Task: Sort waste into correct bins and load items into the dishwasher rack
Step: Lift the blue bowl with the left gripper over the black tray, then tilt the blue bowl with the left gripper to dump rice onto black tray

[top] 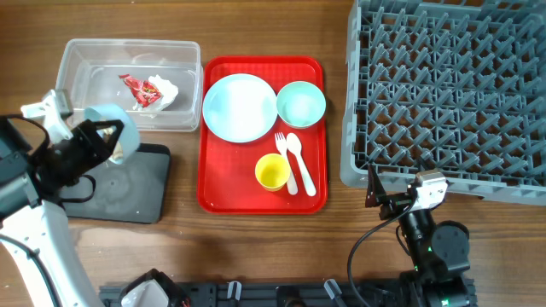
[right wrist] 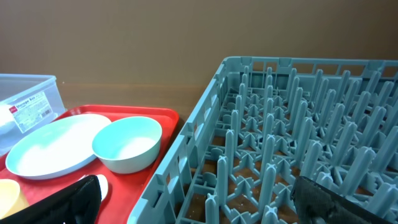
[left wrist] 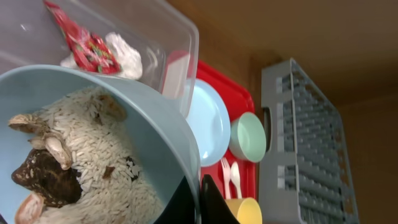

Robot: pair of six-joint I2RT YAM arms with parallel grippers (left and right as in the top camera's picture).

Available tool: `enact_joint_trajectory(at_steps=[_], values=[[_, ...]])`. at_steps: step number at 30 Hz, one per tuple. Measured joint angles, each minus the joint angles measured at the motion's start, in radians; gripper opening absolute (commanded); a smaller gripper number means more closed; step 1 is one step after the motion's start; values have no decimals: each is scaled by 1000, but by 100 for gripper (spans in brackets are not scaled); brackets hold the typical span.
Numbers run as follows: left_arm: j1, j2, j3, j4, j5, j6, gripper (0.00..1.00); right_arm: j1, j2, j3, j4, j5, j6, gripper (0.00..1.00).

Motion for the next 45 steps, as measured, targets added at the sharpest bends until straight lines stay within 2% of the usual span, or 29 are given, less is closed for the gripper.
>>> enact_joint_trajectory(at_steps=[7, 10, 21, 31, 45], values=[[42, 56, -140, 85, 92, 84, 4, 0, 0, 0, 0, 0, 0, 100], [101, 57, -191, 145, 163, 101, 4, 0, 0, 0, 0, 0, 0, 100], [330, 60, -270, 183, 401, 177, 4, 0, 0, 0, 0, 0, 0, 100], [345, 212, -270, 235, 601, 214, 4, 0, 0, 0, 0, 0, 0, 100], [345, 241, -270, 234, 683, 284, 4, 0, 0, 0, 0, 0, 0, 100]])
